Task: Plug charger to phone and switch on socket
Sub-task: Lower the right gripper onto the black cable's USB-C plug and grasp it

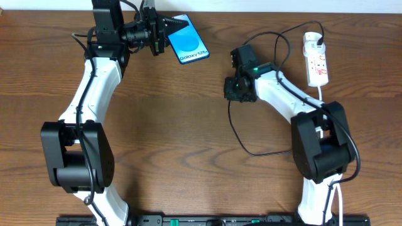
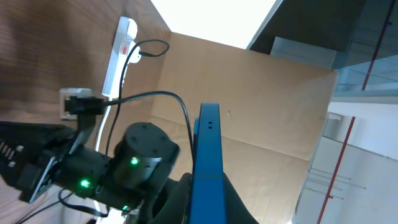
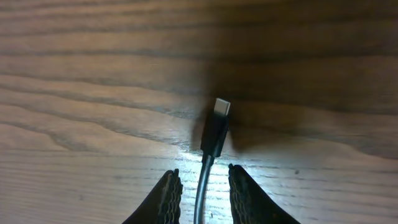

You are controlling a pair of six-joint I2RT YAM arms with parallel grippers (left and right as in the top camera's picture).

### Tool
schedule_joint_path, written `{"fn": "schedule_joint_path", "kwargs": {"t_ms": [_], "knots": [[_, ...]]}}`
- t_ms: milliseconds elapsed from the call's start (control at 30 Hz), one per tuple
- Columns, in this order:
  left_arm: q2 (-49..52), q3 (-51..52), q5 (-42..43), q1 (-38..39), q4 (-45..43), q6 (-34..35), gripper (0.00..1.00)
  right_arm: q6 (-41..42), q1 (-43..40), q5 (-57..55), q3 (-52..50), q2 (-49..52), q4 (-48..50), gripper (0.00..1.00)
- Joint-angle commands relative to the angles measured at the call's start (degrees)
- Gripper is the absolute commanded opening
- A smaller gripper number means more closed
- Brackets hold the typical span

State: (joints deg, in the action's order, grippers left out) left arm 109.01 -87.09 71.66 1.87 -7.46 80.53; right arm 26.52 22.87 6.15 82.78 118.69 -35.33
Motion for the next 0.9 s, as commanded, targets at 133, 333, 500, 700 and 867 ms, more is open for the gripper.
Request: {"fn": "schedule_joint_path", "kwargs": {"t_ms": [133,333,500,700,867], "knots": [[-1.4,-2.1,0.6,-0.5,-0.3,-1.0,0.07,-0.4,0.9,-2.2,1.0,0.5,0.9,0.25],[-1.4,-2.2,0.5,-0.5,-0.3,-1.0,0.07,0.1,0.9,-2.2,0.8,1.6,1.3,0.25],[-1.4,-2.1,0.6,-0.5,-0.3,-1.0,0.07,0.9,0.9,-1.8,0.8,3.5,1.2,0.23],[-1.4,-2.2,0.6,-0.5,-0.3,-1.0,0.07,0.9,1.3,-1.8,0.8,4.3,1.3,0.23],[-1.4,-2.1,0.6,-0.5,-0.3,-1.0,0.07,0.9,1.3,-3.0,0.8,4.3,0.6,0.16]]}}
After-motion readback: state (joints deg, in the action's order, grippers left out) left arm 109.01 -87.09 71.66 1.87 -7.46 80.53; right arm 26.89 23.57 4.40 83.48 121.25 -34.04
